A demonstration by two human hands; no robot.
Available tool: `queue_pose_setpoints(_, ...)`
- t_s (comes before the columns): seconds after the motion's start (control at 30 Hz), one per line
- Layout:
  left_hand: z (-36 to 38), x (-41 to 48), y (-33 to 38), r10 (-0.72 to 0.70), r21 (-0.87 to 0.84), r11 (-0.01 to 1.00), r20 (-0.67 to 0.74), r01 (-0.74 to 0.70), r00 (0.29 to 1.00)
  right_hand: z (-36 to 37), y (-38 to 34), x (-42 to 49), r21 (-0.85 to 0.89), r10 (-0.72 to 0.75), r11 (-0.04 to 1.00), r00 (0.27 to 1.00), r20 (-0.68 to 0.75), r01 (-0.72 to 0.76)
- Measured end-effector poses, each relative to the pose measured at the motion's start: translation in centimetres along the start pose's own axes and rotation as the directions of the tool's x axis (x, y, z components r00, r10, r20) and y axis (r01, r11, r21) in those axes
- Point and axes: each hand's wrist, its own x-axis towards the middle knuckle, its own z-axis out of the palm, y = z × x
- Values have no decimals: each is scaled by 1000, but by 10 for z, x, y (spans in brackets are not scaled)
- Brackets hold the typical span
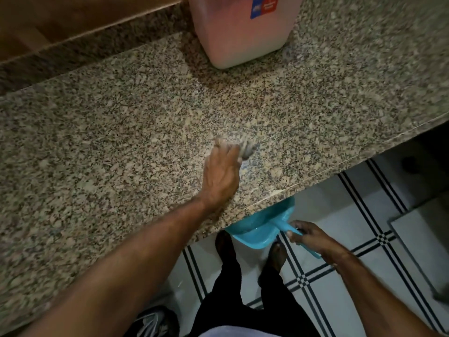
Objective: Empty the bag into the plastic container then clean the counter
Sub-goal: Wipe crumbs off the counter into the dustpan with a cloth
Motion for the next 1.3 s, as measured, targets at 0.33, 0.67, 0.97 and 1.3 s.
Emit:
queue_pose_setpoints(0.33,-19,-53,8,-322,-249,911,63,327,945,-18,13,-22,46,-14,999,995,96,10)
queue_pose_setpoints(0.67,-22,-101,46,-592,226,777,-53,587,804,-79,20,-34,-61,-91,992,965,246,109)
queue_pose_setpoints(0.97,23,-22,147,-551,100,833,57,545,832,-111,18,-43,-103,-122,982,944,307,161)
queue_pose_setpoints(1.3,5,-38,121,-346,-219,879,319,423,883,-106,15,-38,-71,-120,986,938,324,151)
